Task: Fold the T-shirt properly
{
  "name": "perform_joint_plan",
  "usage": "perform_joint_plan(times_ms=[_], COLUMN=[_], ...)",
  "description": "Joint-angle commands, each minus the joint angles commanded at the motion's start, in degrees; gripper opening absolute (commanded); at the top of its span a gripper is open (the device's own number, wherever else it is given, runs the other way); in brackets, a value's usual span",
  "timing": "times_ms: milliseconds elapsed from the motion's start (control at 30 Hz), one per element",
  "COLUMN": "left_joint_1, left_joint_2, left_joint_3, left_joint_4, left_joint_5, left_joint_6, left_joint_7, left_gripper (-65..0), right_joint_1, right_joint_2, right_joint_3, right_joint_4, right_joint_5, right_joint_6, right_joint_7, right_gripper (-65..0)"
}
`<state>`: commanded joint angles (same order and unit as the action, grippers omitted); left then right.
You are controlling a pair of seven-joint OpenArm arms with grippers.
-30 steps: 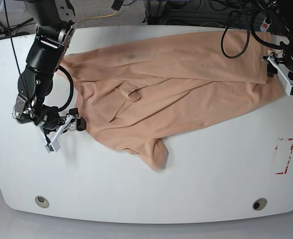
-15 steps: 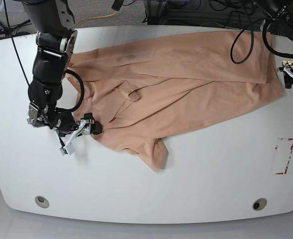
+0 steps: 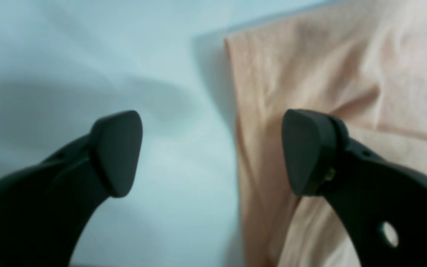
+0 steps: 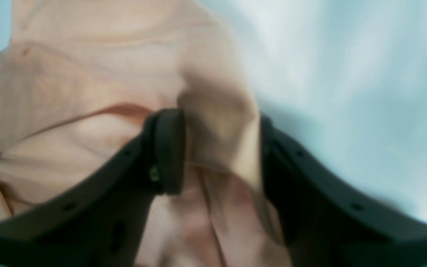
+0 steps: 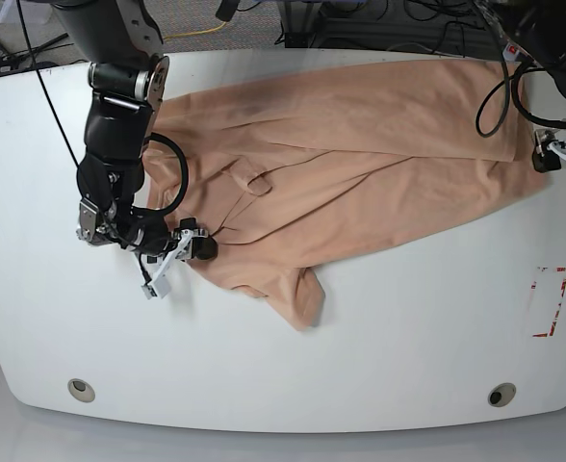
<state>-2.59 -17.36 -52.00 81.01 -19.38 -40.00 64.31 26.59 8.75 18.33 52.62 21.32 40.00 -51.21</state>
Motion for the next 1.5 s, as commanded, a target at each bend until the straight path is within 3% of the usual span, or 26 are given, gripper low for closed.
perform_joint_plan(times_ms=[300,633,700,833,1000,1167,1500], left_joint_1=[-1.8,-6.6,-6.7,-6.8,-6.8,-7.0,-9.8], left_joint_2=[0.3,0.2,0.2,0.2,0.2,-0.2,0.3], left_joint_3=[6.9,7.9,7.9,7.9,8.0,11.3,18.1], left_joint_4=[-4.0,-13.2,-13.2,-13.2,-13.2,-12.0,8.2], left_joint_5=[-0.3,-0.3,-0.3,-0.3,0.0,-0.3,-0.3], left_joint_6=[0.0,0.0,0.0,0.0,0.0,0.0,0.0], left_joint_7=[-2.9,-2.9,-2.9,-2.9,-2.9,-2.9,-2.4], left_gripper=[-9.3,-10.8,-15.3,-33.3,-65.0,-64.6,-64.6], right_joint_1=[0.0,-0.1,-0.1,0.0,0.4,0.3,5.3], right_joint_2=[0.1,0.1,0.1,0.2,0.2,1.1,4.4], right_joint_3=[0.0,0.0,0.0,0.0,0.0,0.0,0.0], right_joint_4=[0.1,0.2,0.2,0.4,0.4,3.7,8.7], right_joint_5=[0.0,0.0,0.0,0.0,0.0,0.0,0.0], right_joint_6=[0.0,0.0,0.0,0.0,0.0,0.0,0.0], right_joint_7=[0.0,0.0,0.0,0.0,0.0,-0.1,-3.9], right_gripper=[-44.5,-44.7,-44.9,-45.5,-65.0,-65.0,-65.0])
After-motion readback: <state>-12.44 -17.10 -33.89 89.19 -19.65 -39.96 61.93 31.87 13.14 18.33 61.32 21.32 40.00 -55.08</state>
